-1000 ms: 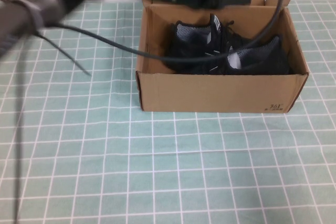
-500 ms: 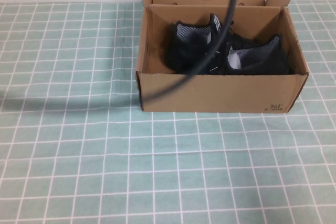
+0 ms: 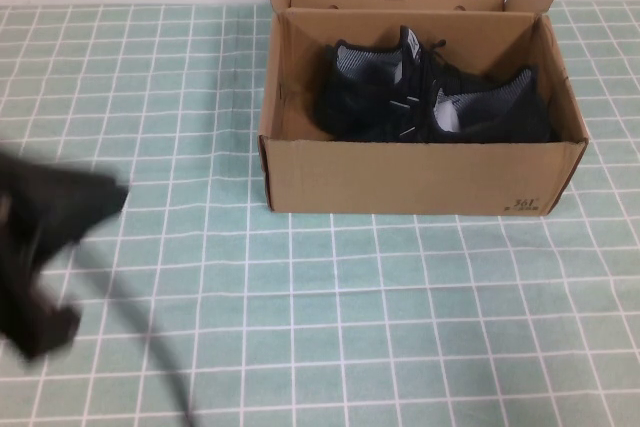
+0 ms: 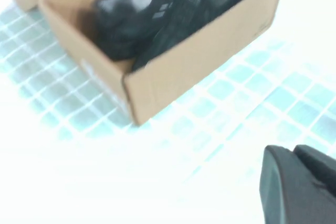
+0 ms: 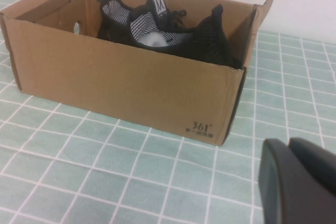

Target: Put shoes into padded shoe box

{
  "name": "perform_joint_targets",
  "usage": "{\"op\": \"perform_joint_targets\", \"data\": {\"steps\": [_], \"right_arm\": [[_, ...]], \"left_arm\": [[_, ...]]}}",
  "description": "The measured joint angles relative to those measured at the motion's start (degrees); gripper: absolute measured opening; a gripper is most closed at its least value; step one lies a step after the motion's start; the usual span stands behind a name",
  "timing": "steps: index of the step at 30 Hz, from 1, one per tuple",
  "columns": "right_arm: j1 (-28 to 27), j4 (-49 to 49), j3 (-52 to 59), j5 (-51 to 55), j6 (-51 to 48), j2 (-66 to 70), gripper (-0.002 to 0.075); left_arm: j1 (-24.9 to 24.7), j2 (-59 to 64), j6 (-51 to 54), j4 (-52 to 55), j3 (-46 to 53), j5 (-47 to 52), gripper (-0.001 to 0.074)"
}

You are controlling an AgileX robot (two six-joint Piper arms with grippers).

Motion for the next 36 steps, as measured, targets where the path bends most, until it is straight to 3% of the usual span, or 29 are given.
{"op": "perform_joint_targets", "data": {"steps": [6, 10, 36], "right_arm": [[0.0, 0.0, 0.0, 0.0, 0.0, 0.0, -0.0007], [0.0, 0.0, 0.0, 0.0, 0.0, 0.0, -0.0007], [0.0, 0.0, 0.0, 0.0, 0.0, 0.0, -0.0007]], "left_arm": [[0.0, -13.36, -2.06, 3.16, 16.87, -7.48, -0.0001], [0.0, -19.65, -2.28, 5.46, 22.25, -9.13, -0.0001], [0.0, -23.1, -1.3, 7.87, 24.43, -11.1, -0.0001]]}}
